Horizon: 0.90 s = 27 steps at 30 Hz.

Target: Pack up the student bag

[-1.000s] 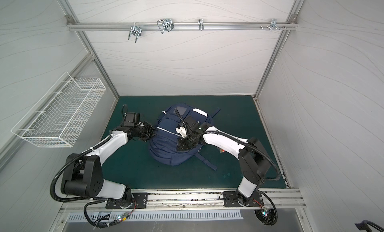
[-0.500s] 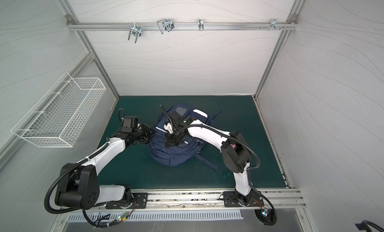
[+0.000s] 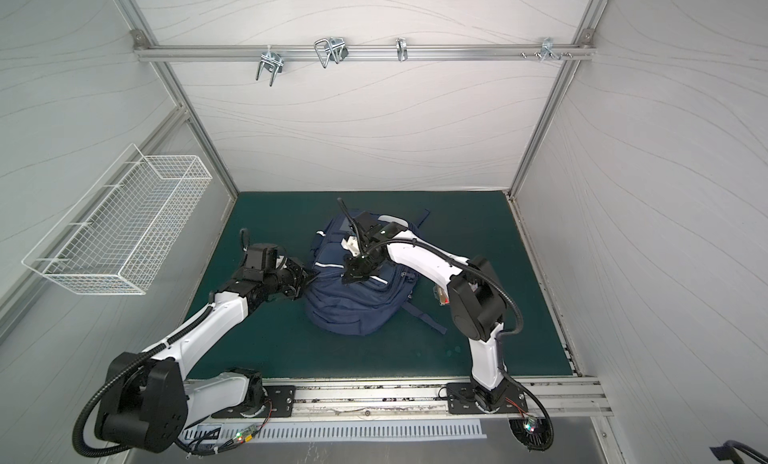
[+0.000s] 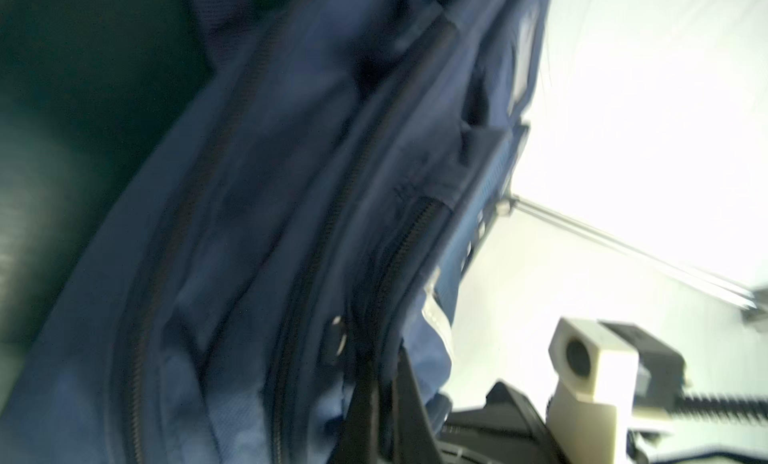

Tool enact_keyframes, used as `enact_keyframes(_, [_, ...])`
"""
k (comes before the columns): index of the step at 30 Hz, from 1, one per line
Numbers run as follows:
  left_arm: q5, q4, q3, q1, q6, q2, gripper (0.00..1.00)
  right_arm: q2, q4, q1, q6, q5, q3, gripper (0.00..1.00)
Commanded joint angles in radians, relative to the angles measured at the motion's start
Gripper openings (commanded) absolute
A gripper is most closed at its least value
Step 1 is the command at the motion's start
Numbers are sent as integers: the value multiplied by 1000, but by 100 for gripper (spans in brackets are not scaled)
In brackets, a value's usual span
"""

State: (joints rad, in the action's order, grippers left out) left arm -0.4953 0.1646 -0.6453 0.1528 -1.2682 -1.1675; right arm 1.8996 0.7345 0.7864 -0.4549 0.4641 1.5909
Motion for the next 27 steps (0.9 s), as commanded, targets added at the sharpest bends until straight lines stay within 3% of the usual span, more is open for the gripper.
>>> enact_keyframes(1, [1, 68, 51, -14, -21, 51, 0, -72, 61, -109, 106, -116, -29, 0])
enact_keyframes(3, [-5, 50, 56, -5, -28, 58, 0, -83, 95, -106, 162, -82, -33, 0])
enact_keyframes(5, [-5, 43, 33, -12, -19, 50, 31, -88, 126, -97, 203, -60, -40, 0])
enact_keyframes(6, [0, 57, 11, -19, -3, 40, 41, -90, 133, -93, 216, -53, -48, 0])
enact_keyframes(8, [0, 77, -39, -47, 34, 3, 52, -92, 135, -92, 222, -39, -63, 0])
enact_keyframes(16, [-25, 16, -138, -81, 70, -162, 54, -80, 138, -67, 222, -34, -50, 0])
enact_keyframes(21, [-65, -110, -136, -55, 56, -223, 54, -65, 142, -55, 221, -32, -34, 0])
enact_keyframes(27, [-66, -102, -203, -4, 110, -316, 47, -68, 135, -54, 218, -27, -43, 0])
